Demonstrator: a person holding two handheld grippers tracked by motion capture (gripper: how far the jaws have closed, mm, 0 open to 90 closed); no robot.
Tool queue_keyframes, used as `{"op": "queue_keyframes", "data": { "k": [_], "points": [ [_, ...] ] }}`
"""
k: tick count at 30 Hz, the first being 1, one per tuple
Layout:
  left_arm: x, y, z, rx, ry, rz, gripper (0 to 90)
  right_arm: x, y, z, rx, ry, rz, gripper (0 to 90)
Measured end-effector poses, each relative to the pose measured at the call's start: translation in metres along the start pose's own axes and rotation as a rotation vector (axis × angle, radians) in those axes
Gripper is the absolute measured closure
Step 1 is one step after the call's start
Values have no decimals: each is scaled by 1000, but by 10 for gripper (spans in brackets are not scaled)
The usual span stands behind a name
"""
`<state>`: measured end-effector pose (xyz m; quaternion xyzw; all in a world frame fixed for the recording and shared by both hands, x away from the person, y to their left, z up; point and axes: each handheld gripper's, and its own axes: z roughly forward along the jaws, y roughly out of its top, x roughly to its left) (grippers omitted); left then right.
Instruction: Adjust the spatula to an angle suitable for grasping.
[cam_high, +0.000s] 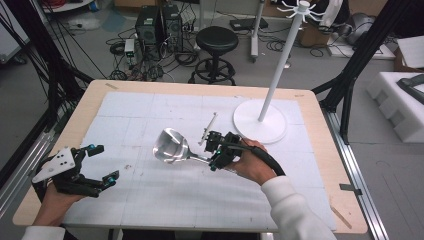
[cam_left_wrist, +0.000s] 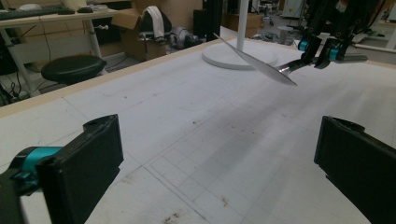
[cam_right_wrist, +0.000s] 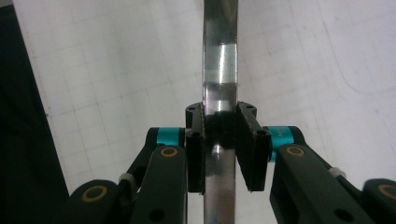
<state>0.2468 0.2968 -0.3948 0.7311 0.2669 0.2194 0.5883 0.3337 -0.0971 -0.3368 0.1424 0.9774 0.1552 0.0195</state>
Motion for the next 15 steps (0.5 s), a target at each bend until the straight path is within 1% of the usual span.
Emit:
{"op": "queue_keyframes", "data": {
  "k": [1,5,6,8,13,14,15],
  "points": [
    [0,0,0,-1,-2,-3,17,2,3,2,0,-3,-13,754],
    [0,1,0,6,-12,5,17,7,16,12,11,20,-39,754],
    [0,1,0,7,-12,7,17,8,20,16,18,19,-55,754],
    [0,1,0,8,-11,10,17,10,22,18,22,23,-56,754],
    [1,2,-1,4,-13,9,17,18,33,28,40,41,-92,754],
    [1,2,-1,4,-13,10,17,20,37,32,50,46,-106,754],
    [0,2,-1,4,-14,10,17,20,37,32,50,46,-106,754]
  ]
}}
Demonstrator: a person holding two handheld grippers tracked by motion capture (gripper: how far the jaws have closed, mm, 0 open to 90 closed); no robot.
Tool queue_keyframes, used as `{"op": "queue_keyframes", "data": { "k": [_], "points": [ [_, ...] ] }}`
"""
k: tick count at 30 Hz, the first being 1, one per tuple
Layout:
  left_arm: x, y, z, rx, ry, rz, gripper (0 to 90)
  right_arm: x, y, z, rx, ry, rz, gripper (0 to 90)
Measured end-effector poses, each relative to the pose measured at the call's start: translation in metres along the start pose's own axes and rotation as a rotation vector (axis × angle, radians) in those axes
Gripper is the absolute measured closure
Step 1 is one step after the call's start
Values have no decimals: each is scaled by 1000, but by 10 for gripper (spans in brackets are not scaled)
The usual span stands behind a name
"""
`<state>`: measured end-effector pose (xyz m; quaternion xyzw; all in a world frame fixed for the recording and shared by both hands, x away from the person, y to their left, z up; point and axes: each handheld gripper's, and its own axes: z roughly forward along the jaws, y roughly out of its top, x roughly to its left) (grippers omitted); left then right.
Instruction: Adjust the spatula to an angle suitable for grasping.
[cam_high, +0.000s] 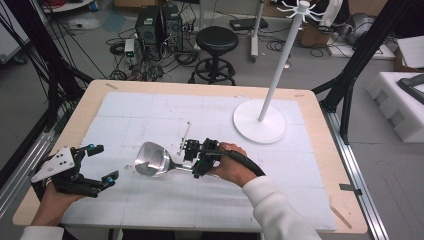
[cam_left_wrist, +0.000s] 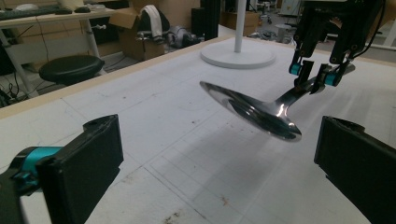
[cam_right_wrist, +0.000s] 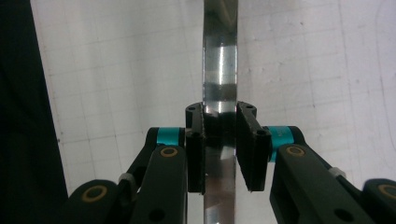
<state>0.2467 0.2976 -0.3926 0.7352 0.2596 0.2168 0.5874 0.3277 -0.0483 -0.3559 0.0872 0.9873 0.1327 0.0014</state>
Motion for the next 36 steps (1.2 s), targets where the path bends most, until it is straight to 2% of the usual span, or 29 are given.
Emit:
{"op": "queue_keyframes", "data": {
  "k": [15,33,36],
  "points": [
    [0,1,0,4,3,10,17,16,23,33,53,39,-77,753],
    [0,0,1,8,2,9,17,23,34,50,74,68,-144,753],
    [0,0,1,10,3,11,17,22,35,52,69,90,-161,752]
  ]
}}
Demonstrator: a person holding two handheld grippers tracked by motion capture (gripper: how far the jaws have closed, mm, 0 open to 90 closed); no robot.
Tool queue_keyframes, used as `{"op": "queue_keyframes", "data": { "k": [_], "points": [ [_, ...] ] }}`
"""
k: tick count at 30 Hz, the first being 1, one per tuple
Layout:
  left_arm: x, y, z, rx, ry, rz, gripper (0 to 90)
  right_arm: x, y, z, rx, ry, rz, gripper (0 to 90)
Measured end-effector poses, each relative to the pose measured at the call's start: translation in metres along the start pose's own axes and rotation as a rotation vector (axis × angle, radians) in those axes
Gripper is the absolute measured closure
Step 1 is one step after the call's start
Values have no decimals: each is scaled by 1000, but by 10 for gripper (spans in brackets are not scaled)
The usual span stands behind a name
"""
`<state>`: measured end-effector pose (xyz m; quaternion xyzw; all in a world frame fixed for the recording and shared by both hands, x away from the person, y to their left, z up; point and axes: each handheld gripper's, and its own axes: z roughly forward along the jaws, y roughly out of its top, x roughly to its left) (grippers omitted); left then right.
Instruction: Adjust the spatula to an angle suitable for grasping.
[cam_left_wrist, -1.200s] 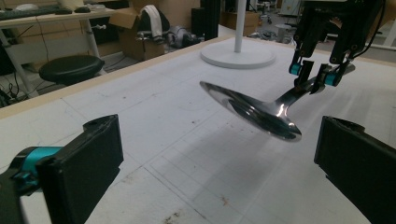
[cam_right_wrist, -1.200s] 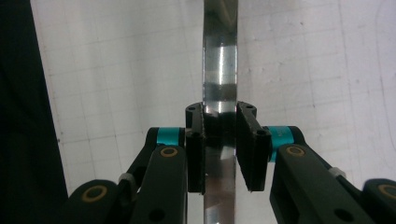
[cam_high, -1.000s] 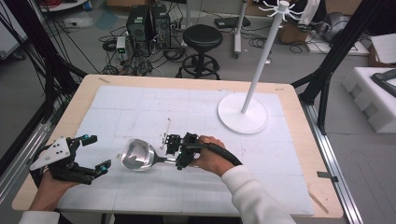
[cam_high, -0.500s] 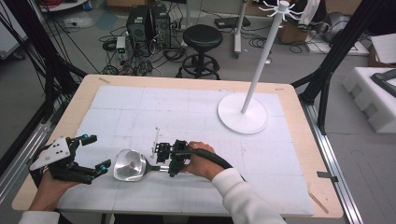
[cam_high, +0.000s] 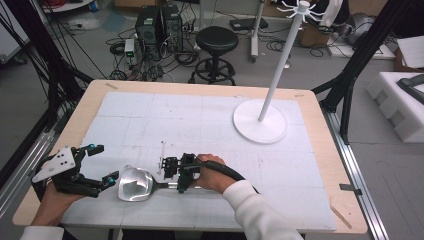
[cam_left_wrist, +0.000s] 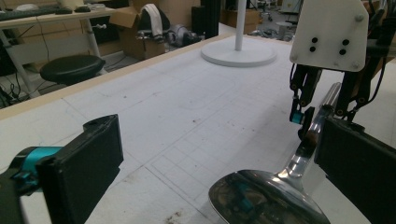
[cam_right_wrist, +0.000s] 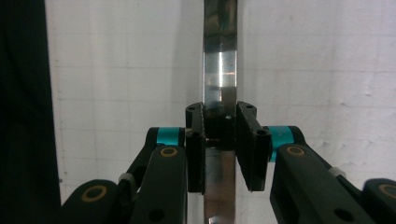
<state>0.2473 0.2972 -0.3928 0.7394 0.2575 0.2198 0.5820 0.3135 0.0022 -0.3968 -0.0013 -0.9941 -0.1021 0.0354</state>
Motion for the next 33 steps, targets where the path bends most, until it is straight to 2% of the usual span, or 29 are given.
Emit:
{"op": "queue_keyframes", "data": {
  "k": [4,9,11,14,16,18,20,22,23,28,30,31,33],
  "points": [
    [0,0,1,-3,0,-5,17,1,1,4,23,-5,-20,751],
    [0,-1,1,5,-2,-1,17,1,1,8,23,-1,-50,728],
    [0,-1,1,7,-4,2,17,1,1,9,16,1,-57,597],
    [-1,-1,2,7,-5,-1,17,0,0,5,-8,8,-44,557],
    [-1,-1,2,7,-6,2,17,0,-2,4,-12,11,-33,462],
    [-1,-1,2,10,-6,1,18,0,-5,0,-27,25,-49,392],
    [-1,-1,2,17,-11,9,17,1,-7,-7,-68,51,-50,313],
    [-2,-1,3,21,-9,13,17,2,-9,-15,-117,43,-65,229],
    [-2,-1,3,24,-9,13,17,2,-11,-19,-142,52,-66,218],
    [-1,-1,3,25,-7,10,17,8,-24,-39,-275,-5,-80,114],
    [-1,-1,4,23,-4,6,17,8,-30,-45,-305,3,-57,43],
    [-1,-1,4,23,-4,5,17,9,-34,-48,-326,-20,-52,8],
    [-1,-1,4,31,-6,9,17,8,-43,-55,-360,-21,-24,2]
  ]
}}
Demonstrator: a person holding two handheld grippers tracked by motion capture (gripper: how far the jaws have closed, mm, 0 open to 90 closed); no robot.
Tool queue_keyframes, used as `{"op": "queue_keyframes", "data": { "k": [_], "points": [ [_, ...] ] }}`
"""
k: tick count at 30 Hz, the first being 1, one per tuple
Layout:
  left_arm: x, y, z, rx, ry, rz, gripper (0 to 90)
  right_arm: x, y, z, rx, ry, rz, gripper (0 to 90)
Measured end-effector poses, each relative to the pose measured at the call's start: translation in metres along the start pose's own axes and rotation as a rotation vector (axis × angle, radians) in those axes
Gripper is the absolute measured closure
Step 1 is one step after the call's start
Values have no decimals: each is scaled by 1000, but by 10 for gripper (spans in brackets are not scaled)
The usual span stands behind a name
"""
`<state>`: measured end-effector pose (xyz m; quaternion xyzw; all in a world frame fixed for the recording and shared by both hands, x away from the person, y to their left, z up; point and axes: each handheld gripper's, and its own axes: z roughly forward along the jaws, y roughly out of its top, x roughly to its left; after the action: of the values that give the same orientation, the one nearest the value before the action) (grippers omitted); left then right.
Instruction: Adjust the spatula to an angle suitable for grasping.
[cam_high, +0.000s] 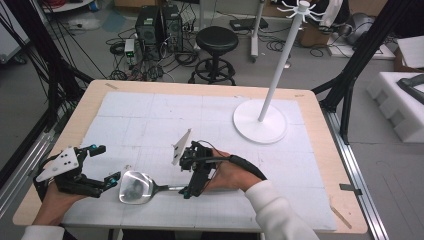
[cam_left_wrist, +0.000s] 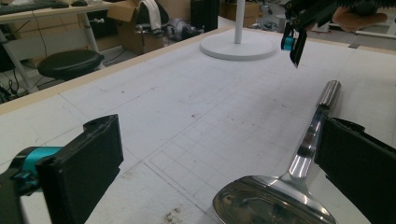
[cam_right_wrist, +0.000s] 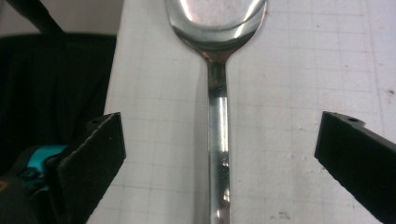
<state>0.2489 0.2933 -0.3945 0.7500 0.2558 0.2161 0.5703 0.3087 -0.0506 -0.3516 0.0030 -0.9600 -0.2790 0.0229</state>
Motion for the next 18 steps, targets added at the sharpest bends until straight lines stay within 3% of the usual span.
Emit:
{"op": "queue_keyframes", "data": {
  "k": [1,6,13,18],
  "points": [
    [0,0,1,1,-2,-2,17,0,-3,-5,-26,-34,-8,2],
    [0,5,2,-4,-19,-4,17,0,-25,-33,-120,-79,36,1],
    [0,22,9,24,-45,27,17,7,-64,-74,-202,-195,77,1],
    [2,33,13,41,-64,50,18,12,-94,-101,-301,-267,137,1]
  ]
}}
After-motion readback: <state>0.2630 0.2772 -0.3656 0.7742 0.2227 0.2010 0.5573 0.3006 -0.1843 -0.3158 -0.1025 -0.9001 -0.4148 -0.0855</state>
